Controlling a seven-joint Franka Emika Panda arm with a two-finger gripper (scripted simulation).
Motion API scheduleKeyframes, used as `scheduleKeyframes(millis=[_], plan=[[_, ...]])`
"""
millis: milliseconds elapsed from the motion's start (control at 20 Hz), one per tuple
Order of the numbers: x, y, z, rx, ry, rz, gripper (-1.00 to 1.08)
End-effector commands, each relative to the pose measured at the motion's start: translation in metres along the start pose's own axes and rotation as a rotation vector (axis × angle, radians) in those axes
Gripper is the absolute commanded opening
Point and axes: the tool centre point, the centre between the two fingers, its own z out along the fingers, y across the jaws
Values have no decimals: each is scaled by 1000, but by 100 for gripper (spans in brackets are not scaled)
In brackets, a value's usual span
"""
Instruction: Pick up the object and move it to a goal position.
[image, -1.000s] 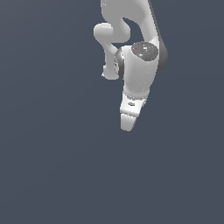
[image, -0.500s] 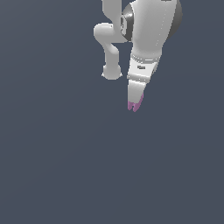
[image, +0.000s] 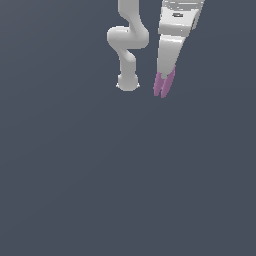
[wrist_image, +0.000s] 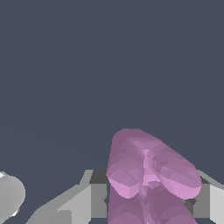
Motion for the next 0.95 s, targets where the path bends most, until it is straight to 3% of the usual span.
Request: scheduleKeyframes(millis=[0, 450, 900], plan=[[0, -12, -23, 1, 0, 0, -100], [1, -40, -83, 1, 1, 1, -100], [2, -46, -101, 1, 1, 3, -100]])
